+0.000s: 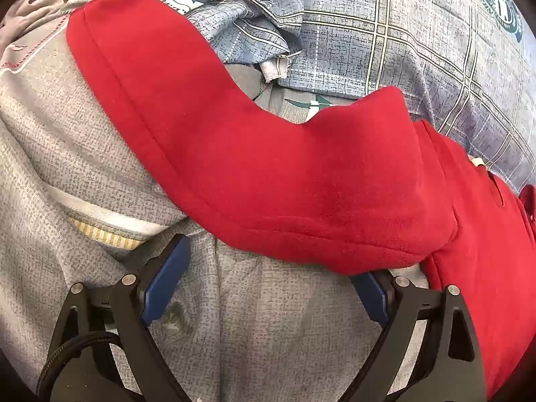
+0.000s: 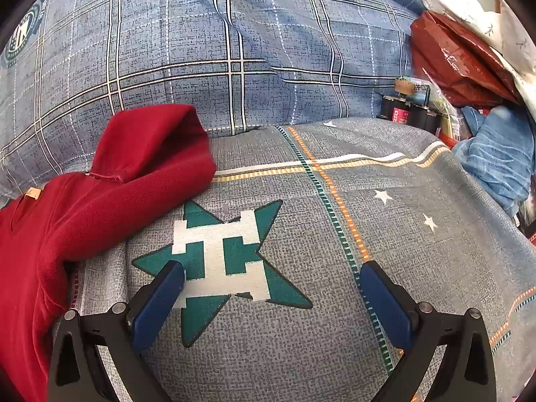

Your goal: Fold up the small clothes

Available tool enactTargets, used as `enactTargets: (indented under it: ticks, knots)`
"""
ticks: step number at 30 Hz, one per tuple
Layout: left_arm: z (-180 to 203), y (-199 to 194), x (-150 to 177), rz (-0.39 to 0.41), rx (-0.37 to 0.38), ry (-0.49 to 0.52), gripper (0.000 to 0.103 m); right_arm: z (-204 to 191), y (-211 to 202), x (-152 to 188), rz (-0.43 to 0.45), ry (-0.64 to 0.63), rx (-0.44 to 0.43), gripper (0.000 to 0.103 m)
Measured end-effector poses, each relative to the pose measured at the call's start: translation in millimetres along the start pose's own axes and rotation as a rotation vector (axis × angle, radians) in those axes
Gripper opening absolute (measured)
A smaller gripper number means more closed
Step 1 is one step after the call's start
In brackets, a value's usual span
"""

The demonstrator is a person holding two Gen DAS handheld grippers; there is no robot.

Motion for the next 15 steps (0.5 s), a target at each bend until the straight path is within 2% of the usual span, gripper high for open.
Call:
enactTargets:
  ticks: [15]
  knots:
    - [0.1,0.0,0.4,-0.002,0.006,-0.009,0.092,0.0,-0.1,0.1,0.0,0.0,0.0,0.103]
Point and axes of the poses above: each gripper's, at about its wrist camera, not at the fingertips, and y roughly the way its jaws point, z to its right, x to its underside, the point moved 4 cm from there along y, roughly the way its jaws point, and after that the axes turned 3 degrees about y, right-handed, at the moved point
